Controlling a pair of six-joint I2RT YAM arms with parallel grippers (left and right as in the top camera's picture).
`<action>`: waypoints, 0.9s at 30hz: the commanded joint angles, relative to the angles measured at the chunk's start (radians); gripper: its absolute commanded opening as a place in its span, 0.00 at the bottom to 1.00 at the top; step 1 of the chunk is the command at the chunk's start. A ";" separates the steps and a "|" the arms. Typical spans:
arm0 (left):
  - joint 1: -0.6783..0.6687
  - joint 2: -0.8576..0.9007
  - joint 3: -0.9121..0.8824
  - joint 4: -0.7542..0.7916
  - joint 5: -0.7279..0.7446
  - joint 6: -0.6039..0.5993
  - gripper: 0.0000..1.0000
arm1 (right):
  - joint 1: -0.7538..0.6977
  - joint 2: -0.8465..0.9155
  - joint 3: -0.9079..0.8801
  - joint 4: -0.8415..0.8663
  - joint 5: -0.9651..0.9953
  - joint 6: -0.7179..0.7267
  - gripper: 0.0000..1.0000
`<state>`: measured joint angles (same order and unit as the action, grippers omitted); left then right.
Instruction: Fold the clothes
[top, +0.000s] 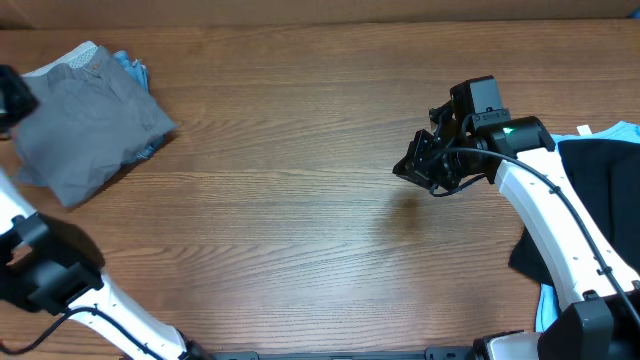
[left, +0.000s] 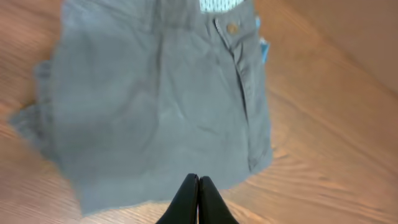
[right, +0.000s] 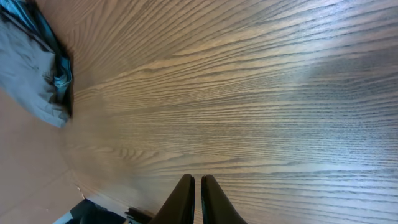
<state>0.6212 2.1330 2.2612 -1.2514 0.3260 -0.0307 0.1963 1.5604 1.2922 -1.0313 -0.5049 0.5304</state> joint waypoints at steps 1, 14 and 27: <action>-0.060 0.010 -0.164 0.065 -0.090 -0.048 0.04 | 0.000 -0.003 0.011 0.006 0.008 -0.004 0.09; -0.160 0.023 -0.371 0.123 -0.035 0.008 0.25 | 0.000 -0.040 0.027 0.008 0.038 -0.072 0.09; -0.375 -0.429 -0.148 -0.129 -0.108 0.140 1.00 | 0.000 -0.296 0.151 0.152 0.145 -0.229 0.21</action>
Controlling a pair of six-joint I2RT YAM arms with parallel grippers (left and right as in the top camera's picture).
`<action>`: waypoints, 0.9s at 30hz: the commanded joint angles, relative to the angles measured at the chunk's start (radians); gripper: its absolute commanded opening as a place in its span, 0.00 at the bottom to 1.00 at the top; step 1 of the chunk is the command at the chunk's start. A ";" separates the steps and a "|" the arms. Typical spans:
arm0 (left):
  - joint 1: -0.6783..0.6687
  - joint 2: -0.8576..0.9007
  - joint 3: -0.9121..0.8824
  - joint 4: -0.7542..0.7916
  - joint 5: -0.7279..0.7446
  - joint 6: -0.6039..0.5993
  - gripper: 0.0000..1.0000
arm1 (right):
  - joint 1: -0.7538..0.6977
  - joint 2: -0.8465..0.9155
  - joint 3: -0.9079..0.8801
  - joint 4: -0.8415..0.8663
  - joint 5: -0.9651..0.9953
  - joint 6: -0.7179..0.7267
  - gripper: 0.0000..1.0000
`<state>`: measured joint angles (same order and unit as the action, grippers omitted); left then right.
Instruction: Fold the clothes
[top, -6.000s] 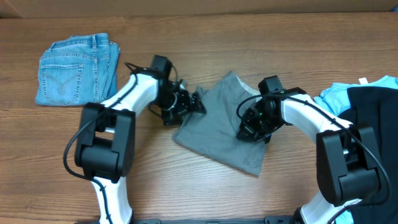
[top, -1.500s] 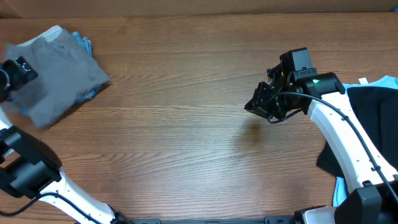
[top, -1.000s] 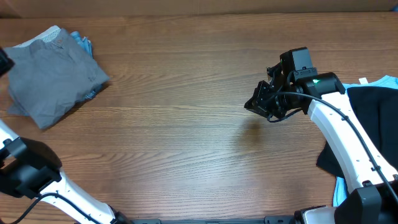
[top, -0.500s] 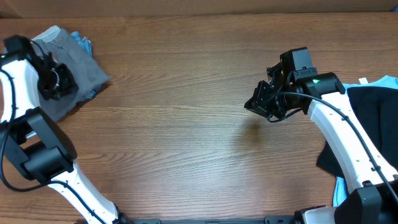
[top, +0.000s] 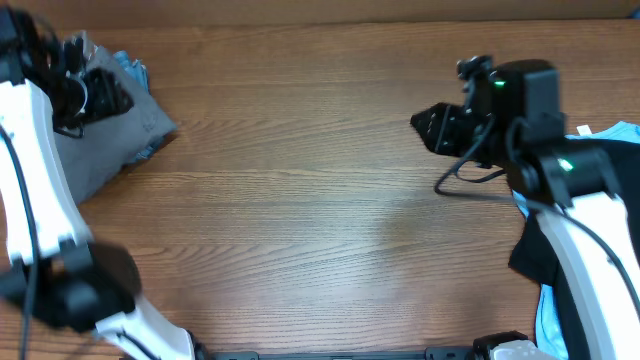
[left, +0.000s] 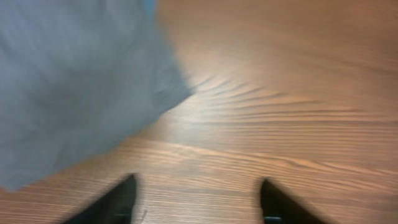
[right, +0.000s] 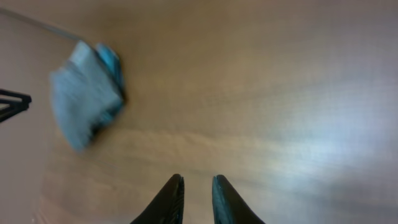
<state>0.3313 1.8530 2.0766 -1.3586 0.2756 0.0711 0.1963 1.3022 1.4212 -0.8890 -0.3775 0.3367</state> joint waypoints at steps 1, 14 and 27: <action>-0.130 -0.193 0.037 -0.035 -0.087 0.037 1.00 | 0.000 -0.053 0.022 0.018 0.018 -0.037 0.23; -0.544 -0.425 0.037 -0.216 -0.369 -0.192 1.00 | 0.000 -0.179 0.022 0.016 -0.095 -0.188 1.00; -0.548 -0.398 0.034 -0.306 -0.345 -0.191 1.00 | 0.000 -0.146 0.020 -0.059 -0.095 -0.188 1.00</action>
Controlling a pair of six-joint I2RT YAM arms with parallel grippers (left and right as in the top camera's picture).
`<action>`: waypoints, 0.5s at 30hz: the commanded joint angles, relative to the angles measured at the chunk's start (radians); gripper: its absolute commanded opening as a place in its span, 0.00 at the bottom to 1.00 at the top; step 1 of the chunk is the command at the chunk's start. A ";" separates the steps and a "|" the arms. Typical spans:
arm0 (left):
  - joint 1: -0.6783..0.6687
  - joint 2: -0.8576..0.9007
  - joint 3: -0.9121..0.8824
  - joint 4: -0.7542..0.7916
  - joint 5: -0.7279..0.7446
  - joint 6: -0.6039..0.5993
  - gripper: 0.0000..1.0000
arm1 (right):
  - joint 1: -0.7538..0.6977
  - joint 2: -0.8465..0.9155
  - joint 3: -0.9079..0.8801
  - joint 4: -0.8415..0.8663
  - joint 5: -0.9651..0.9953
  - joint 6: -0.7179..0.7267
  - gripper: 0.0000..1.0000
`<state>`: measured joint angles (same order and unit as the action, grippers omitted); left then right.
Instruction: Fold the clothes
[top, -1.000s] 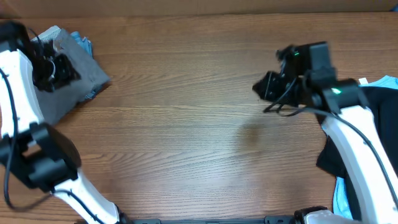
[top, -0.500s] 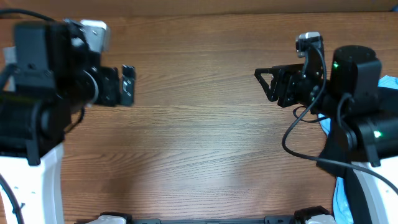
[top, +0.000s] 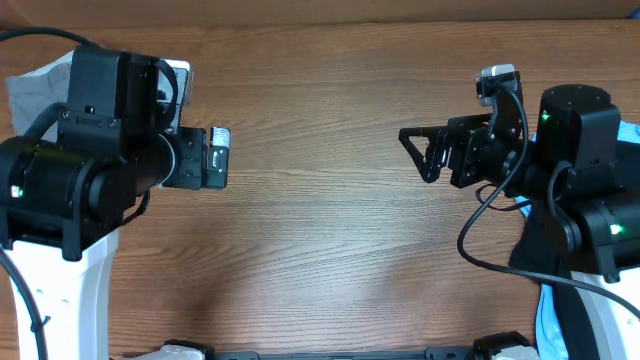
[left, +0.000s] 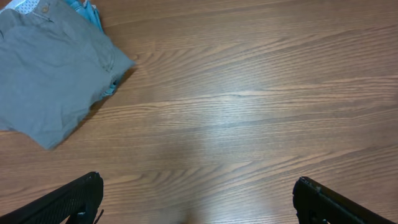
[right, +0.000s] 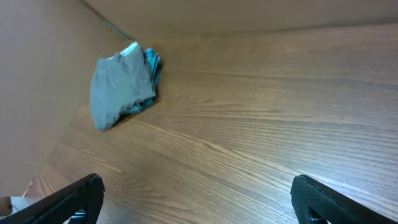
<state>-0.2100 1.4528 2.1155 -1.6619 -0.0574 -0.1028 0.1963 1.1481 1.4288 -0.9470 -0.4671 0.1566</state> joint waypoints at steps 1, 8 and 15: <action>-0.006 0.002 -0.005 -0.002 -0.012 -0.017 1.00 | 0.000 0.010 0.013 -0.002 -0.005 -0.008 1.00; -0.006 0.002 -0.005 -0.002 -0.012 -0.017 1.00 | 0.000 0.018 0.013 -0.040 -0.006 0.001 1.00; -0.006 0.002 -0.005 -0.002 -0.012 -0.018 1.00 | 0.000 0.019 0.013 -0.125 -0.006 0.003 1.00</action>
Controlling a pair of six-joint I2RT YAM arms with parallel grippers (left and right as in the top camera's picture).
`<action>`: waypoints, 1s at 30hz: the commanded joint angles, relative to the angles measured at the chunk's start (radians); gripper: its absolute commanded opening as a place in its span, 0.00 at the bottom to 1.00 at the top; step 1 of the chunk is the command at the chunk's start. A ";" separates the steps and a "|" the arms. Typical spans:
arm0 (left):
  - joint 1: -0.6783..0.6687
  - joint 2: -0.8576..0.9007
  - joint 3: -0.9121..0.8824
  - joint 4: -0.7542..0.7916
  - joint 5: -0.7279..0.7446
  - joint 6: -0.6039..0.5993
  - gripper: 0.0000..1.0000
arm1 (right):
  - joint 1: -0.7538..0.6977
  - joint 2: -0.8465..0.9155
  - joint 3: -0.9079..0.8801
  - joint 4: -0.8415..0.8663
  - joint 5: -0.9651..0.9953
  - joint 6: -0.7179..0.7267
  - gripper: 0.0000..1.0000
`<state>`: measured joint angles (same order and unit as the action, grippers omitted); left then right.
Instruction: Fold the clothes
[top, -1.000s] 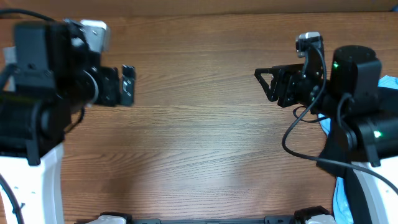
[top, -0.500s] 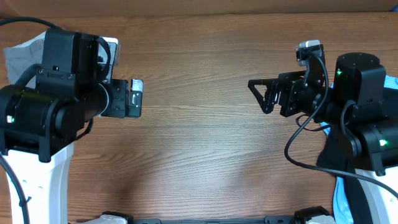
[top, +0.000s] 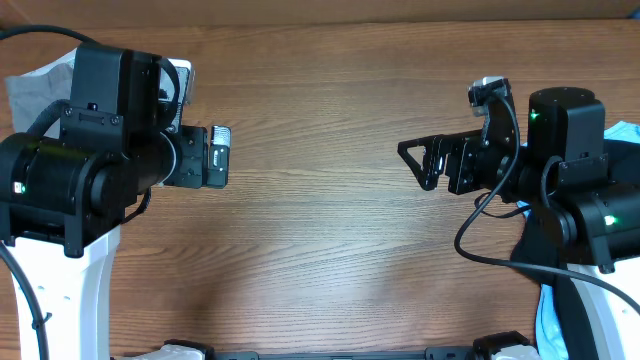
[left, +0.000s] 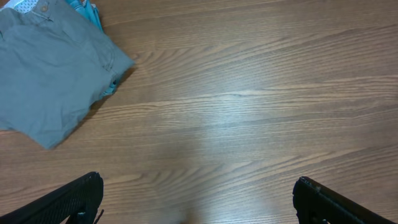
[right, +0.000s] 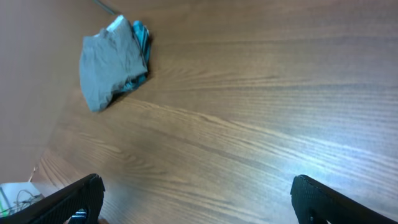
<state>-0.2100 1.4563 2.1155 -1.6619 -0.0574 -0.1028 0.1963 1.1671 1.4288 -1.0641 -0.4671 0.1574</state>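
A folded grey pair of shorts (left: 57, 70) lies at the far left of the table on a blue garment (left: 92, 11); the right wrist view shows the same grey pile (right: 111, 61) far off. In the overhead view my raised left arm (top: 100, 150) covers most of it. My left gripper (left: 199, 205) is wide open high above bare wood, right of the pile. My right gripper (top: 432, 162) is also wide open and empty, raised over the table's right half. A black garment (top: 528, 250) and a light blue cloth (top: 622, 130) lie at the right edge, mostly hidden by the right arm.
The wooden table (top: 320, 90) stretches between the two arms. A brown wall (right: 37, 74) borders the table behind the grey pile. Cables hang from the right arm (top: 470, 235).
My right gripper has shifted slightly left and tilted, so the grey pile sits higher in its view. The left arm has not moved. Both grippers stay wide open.
Both grippers were shut, the left right over the folded grey shorts, the right low over the table's middle. Then both were partly open and away from those spots. Later both stood wide open, raised high above the table, where they remain.
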 joint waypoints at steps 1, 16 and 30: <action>-0.006 -0.001 -0.005 -0.002 -0.012 -0.018 1.00 | 0.000 0.000 0.013 -0.014 -0.006 0.003 1.00; -0.006 -0.001 -0.005 -0.002 -0.012 -0.017 1.00 | 0.000 0.001 0.013 0.035 -0.005 -0.100 1.00; -0.006 -0.001 -0.005 -0.002 -0.012 -0.017 1.00 | 0.000 -0.086 -0.016 0.144 0.071 -0.217 1.00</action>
<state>-0.2100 1.4563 2.1155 -1.6619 -0.0574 -0.1028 0.1963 1.1362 1.4250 -0.9409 -0.4458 -0.0341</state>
